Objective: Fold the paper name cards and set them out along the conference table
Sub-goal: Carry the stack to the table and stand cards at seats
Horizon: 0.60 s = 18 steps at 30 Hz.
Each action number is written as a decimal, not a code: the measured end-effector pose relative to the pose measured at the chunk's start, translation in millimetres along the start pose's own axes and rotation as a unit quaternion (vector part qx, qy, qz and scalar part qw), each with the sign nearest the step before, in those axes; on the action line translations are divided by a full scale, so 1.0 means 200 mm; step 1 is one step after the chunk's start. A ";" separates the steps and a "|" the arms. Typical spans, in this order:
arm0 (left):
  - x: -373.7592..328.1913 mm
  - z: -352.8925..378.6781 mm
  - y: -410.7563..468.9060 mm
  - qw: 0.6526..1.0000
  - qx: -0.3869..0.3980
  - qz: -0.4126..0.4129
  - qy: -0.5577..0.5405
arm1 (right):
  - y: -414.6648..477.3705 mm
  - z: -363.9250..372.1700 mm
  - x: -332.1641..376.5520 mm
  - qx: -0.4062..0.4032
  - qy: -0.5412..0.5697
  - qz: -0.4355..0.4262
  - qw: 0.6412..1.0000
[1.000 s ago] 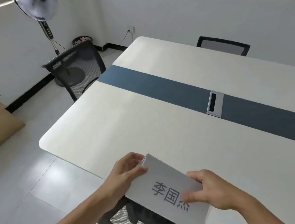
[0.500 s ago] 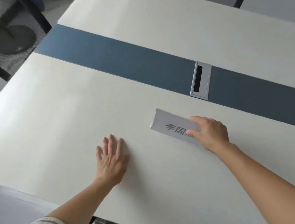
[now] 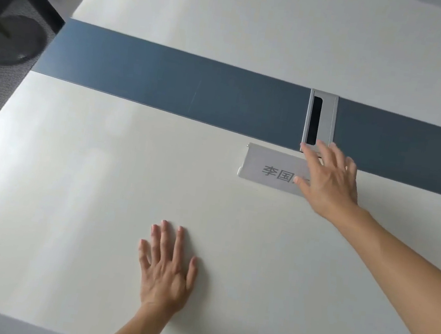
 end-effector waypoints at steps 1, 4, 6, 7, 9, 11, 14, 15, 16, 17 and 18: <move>0.00 0.00 0.00 1.000 0.001 0.000 -0.002 | -0.06 0.02 0.03 -0.010 -0.005 -0.001 1.000; -0.01 -0.01 0.00 1.000 -0.001 0.002 -0.007 | -0.18 0.08 0.10 0.002 -0.022 -0.019 1.000; 0.00 -0.01 0.00 1.000 0.001 0.001 -0.004 | -0.16 0.09 0.08 0.003 -0.026 -0.025 0.999; 0.00 -0.01 0.00 1.000 0.002 0.001 -0.003 | -0.13 0.09 0.07 0.004 -0.027 -0.024 0.999; 0.00 -0.01 0.00 1.000 0.001 0.001 -0.003 | -0.07 0.07 0.05 0.005 -0.030 -0.021 0.999; 0.00 -0.01 0.00 1.000 0.000 0.003 -0.004 | -0.03 0.05 0.04 0.004 -0.033 -0.016 0.999; -0.01 0.00 0.00 1.000 -0.001 0.005 -0.003 | -0.01 0.04 0.05 0.008 -0.036 -0.010 0.999; 0.00 0.00 0.00 1.000 -0.004 0.006 -0.002 | -0.02 0.04 0.05 0.009 -0.037 -0.009 0.999; 0.00 0.00 0.00 1.000 -0.007 0.006 -0.001 | -0.03 0.04 0.05 0.011 -0.038 -0.010 0.999; 0.00 0.00 0.00 1.000 -0.007 0.006 0.000 | -0.03 0.04 0.06 0.014 -0.038 -0.011 0.999; 0.00 0.00 0.00 1.000 -0.006 0.007 0.001 | -0.04 0.04 0.06 0.019 -0.036 -0.011 0.999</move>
Point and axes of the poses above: each hand's wrist, its own y-axis towards the middle knuckle, its own z-axis out of the palm, x = y × z, the point moved 1 cm from there along y, towards the middle knuckle, and after that the axes turned 6 degrees about -y, right-handed, at the moved point
